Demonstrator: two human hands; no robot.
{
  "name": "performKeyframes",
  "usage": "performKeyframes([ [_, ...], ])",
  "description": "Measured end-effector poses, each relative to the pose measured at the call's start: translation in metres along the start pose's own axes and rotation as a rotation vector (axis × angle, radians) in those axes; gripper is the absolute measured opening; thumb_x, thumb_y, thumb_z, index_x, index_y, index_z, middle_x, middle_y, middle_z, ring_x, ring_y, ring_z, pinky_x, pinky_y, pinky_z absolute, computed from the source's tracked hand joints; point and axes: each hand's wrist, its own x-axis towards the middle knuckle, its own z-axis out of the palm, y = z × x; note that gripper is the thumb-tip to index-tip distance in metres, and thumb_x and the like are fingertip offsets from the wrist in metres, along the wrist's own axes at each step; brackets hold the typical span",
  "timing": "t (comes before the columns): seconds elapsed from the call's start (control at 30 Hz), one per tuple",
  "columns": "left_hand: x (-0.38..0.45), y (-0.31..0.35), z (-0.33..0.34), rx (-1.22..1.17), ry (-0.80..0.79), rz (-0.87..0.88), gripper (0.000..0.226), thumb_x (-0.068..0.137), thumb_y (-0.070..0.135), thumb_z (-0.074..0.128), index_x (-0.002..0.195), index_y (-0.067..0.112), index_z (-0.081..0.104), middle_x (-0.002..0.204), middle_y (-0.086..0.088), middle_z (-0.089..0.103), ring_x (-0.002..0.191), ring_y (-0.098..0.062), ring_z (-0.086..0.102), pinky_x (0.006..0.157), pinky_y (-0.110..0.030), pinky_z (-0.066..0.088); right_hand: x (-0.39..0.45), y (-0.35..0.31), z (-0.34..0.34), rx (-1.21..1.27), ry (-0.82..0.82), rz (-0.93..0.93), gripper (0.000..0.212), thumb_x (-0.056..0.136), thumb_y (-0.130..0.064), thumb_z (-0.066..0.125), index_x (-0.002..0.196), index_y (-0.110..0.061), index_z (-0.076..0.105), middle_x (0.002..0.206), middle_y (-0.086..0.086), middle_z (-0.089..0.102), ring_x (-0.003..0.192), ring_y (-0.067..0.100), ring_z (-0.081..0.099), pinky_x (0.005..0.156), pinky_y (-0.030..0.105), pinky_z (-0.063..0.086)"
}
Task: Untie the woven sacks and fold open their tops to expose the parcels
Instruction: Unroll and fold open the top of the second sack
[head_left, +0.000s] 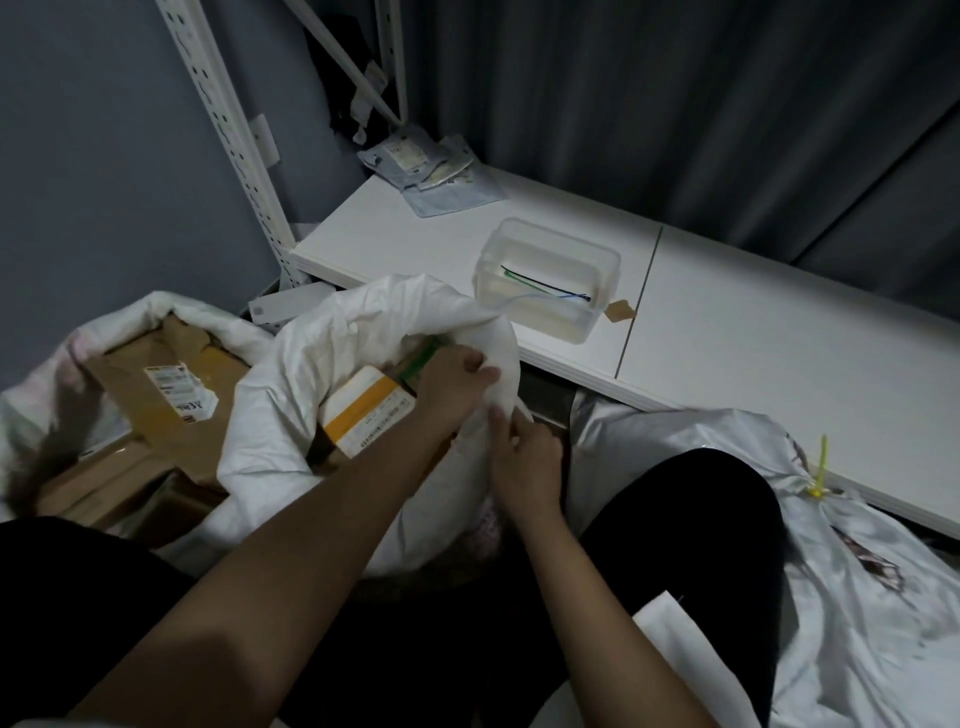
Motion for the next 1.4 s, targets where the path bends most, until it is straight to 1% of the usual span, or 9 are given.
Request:
performKeyframes([
  [0.1, 0.0, 0.009, -0.003, -0.075, -0.052, -0.085, 0.028, 0.094, 0.029, 0.054, 0.109, 0.008, 0.064, 0.094, 0.004, 0.058, 0.088, -0.014, 0.056, 0.084, -0.026, 0.041, -0.006, -0.008, 0.001, 0.052, -0.124, 0.156, 0.035, 0.102, -0.023, 0.038, 0.126, -0.002, 0.054, 0.118, 0.017, 0.061, 0.111, 0.031, 0.056, 0.088, 0.028, 0.04],
  [0.27, -0.002, -0.001, -0.024, -0.604, -0.089, -0.179, 0.026, 0.089, 0.024, 0.063, 0.107, 0.007, 0.066, 0.096, -0.012, 0.068, 0.092, -0.027, 0.066, 0.091, -0.043, 0.053, 0.011, 0.005, -0.014, 1.126, -0.259, 0.612, 0.024, 0.095, -0.018, 0.056, 0.118, -0.014, 0.059, 0.118, 0.014, 0.064, 0.103, 0.028, 0.064, 0.079, 0.036, 0.056],
  [0.4, -0.008, -0.002, -0.018, -0.351, -0.235, -0.149, 0.045, 0.086, 0.022, 0.068, 0.126, 0.009, 0.055, 0.121, -0.014, 0.06, 0.108, -0.03, 0.06, 0.091, -0.046, 0.052, -0.001, 0.005, -0.006, 0.776, -0.085, 0.549, 0.013, 0.081, -0.018, 0.073, 0.086, -0.02, 0.061, 0.097, 0.01, 0.065, 0.096, 0.031, 0.063, 0.087, 0.054, 0.053],
  [0.63, -0.015, 0.005, -0.004, -0.567, -0.312, -0.155, 0.022, 0.093, 0.005, 0.053, 0.11, 0.016, 0.062, 0.097, -0.008, 0.064, 0.088, -0.021, 0.063, 0.073, -0.027, 0.054, 0.011, -0.016, -0.021, 0.208, -0.003, 0.069, 0.034, 0.093, -0.016, 0.053, 0.125, -0.007, 0.054, 0.111, 0.005, 0.061, 0.101, 0.018, 0.056, 0.071, 0.014, 0.032],
  [0.77, -0.003, -0.004, -0.016, -0.493, -0.389, -0.153, 0.024, 0.098, 0.011, 0.043, 0.092, 0.016, 0.066, 0.091, -0.005, 0.071, 0.088, -0.019, 0.067, 0.087, -0.037, 0.054, 0.02, -0.005, -0.025, 0.421, -0.013, 0.22, 0.017, 0.094, -0.014, 0.055, 0.107, -0.011, 0.064, 0.1, 0.007, 0.068, 0.099, 0.026, 0.063, 0.078, 0.029, 0.048],
  [0.9, 0.028, -0.009, -0.022, -0.035, -0.009, 0.318, 0.033, 0.099, 0.03, 0.037, 0.122, 0.015, 0.055, 0.119, -0.006, 0.062, 0.11, -0.019, 0.056, 0.099, -0.037, 0.043, 0.02, 0.004, -0.035, 0.485, -0.054, 0.148, 0.026, 0.091, 0.001, 0.05, 0.106, -0.013, 0.066, 0.095, 0.0, 0.067, 0.093, 0.017, 0.063, 0.081, 0.028, 0.051],
  [1.0, 0.05, 0.001, -0.022, 0.375, -0.143, 0.586, 0.054, 0.097, 0.044, 0.02, 0.135, 0.02, 0.05, 0.141, -0.002, 0.049, 0.136, -0.019, 0.034, 0.117, -0.039, 0.011, 0.019, 0.011, -0.043, 0.417, -0.106, 0.01, 0.033, 0.091, 0.005, 0.048, 0.115, -0.009, 0.065, 0.102, -0.004, 0.066, 0.096, 0.006, 0.061, 0.083, 0.014, 0.047],
  [1.17, 0.067, 0.005, -0.009, 0.492, -0.229, 0.371, 0.074, 0.095, 0.061, 0.017, 0.098, 0.01, 0.07, 0.095, -0.011, 0.069, 0.091, -0.025, 0.062, 0.087, -0.035, 0.047, 0.03, 0.012, -0.064, 0.299, -0.176, 0.076, 0.035, 0.086, 0.006, 0.046, 0.105, -0.014, 0.067, 0.097, 0.0, 0.068, 0.092, 0.012, 0.063, 0.077, 0.02, 0.049],
  [1.4, 0.079, 0.022, -0.012, 0.31, -0.371, 0.339, 0.062, 0.099, 0.054, 0.019, 0.088, 0.013, 0.064, 0.093, -0.002, 0.065, 0.09, -0.02, 0.06, 0.083, -0.031, 0.044, 0.058, -0.01, -0.032, 0.185, -0.248, 0.176, 0.034, 0.104, -0.031, 0.034, 0.106, -0.008, 0.058, 0.096, 0.008, 0.062, 0.101, 0.027, 0.06, 0.069, 0.026, 0.036],
])
